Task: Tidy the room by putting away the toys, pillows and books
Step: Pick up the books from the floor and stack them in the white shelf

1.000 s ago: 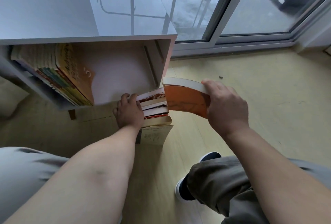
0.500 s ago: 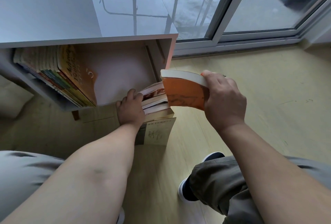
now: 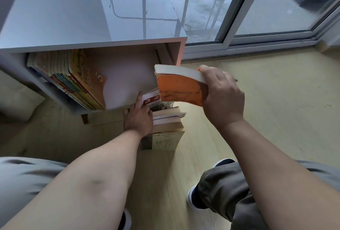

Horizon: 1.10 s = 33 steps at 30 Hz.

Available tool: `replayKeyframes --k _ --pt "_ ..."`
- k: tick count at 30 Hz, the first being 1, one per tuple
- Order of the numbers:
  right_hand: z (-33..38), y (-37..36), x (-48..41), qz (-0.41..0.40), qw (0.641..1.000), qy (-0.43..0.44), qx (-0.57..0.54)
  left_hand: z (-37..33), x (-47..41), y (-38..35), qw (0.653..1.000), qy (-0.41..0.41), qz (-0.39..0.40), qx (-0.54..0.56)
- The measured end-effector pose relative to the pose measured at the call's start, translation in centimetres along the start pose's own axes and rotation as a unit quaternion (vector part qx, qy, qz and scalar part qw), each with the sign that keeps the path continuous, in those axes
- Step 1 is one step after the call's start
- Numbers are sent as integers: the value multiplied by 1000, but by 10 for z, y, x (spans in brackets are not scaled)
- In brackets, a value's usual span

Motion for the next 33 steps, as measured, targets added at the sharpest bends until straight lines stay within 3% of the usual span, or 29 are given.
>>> replayKeyframes --k 6,11,14,17,29,31,33 --pt "13 -22 -9 49 997 61 -20 12 -4 3 997 -16 31 69" --pt "18 -54 -11 109 992 27 -50 17 -1 1 980 69 34 182" --pt "22 -83 -8 145 988 23 -52 16 3 -4 949 175 19 261" --pt "26 -117 -3 191 980 24 -58 15 11 -12 888 280 11 365" --pt "46 -204 -2 369 919 31 -139 31 12 -35 883 254 38 394" --pt "48 -211 -1 412 902 34 -125 31 9 -36 877 252 29 409" --pt "48 -215 -4 410 907 20 -88 29 6 -36 871 252 4 421"
Point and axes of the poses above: each hand's wrist, its own x-axis away from the middle knuckle, its own y-axis out of the back of the hand, z = x × y, the point moved 2 cm from there along -x, towards the middle knuckle, and after that the axes turned 8 degrees about x, right-handed, at the moved point
